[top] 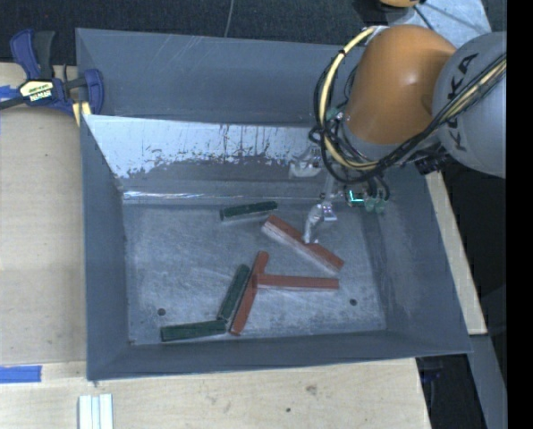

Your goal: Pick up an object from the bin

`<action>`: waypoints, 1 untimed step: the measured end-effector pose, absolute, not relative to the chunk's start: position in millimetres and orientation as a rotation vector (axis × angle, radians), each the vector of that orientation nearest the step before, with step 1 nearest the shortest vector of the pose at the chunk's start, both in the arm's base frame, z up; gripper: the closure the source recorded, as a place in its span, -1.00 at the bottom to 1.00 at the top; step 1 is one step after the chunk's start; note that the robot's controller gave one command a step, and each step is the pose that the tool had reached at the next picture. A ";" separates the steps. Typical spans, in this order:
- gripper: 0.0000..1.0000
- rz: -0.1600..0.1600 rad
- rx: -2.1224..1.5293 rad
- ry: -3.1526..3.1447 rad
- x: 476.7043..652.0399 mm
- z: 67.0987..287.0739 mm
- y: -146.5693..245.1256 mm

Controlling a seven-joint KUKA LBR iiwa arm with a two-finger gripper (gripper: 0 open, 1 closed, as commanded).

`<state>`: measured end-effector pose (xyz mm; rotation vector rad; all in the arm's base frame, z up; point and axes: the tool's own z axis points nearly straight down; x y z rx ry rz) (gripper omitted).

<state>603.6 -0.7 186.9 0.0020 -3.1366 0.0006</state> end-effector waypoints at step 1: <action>-1.00 0.001 0.002 -3.145 605.3 191.8 -0.7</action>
Offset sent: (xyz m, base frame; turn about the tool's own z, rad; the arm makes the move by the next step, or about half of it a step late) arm -0.1167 0.0128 -0.1169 0.2631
